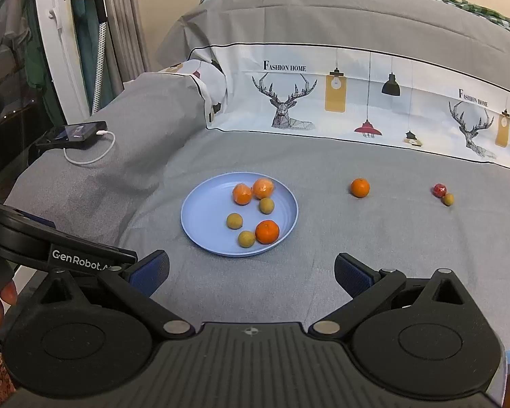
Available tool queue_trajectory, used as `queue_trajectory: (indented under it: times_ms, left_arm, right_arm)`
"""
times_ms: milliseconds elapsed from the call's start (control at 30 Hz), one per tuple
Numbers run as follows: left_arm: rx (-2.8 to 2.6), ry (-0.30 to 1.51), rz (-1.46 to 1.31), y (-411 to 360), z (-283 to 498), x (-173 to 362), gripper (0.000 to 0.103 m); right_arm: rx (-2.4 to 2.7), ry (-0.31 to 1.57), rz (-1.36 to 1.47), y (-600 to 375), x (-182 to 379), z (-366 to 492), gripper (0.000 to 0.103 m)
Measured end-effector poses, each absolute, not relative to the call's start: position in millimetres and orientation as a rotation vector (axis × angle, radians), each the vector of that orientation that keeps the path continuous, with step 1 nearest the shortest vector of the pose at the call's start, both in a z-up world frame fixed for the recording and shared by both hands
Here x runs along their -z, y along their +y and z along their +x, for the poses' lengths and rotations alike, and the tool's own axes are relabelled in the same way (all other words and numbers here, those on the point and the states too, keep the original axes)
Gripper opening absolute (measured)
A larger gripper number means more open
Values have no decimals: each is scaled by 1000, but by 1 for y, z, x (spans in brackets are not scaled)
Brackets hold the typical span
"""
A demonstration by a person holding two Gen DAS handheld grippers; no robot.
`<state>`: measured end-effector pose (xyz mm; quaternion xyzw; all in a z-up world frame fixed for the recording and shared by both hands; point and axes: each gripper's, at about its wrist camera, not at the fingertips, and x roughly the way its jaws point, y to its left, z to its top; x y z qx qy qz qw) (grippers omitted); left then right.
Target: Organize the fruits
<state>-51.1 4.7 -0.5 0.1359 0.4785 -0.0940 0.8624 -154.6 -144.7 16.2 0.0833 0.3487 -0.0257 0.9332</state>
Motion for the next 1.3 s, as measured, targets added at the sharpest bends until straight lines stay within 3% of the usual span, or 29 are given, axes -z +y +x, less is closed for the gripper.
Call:
queue_trajectory:
  times_ms: [833,1300]
  left_arm:
    - [171,1034,322,-4,-44,3,103]
    - [282,1040,396,-118,-12,4,103]
  right_arm:
    - [20,707,229,-154,-5,-152,102]
    - [277,596,398,-278,15,-167,102]
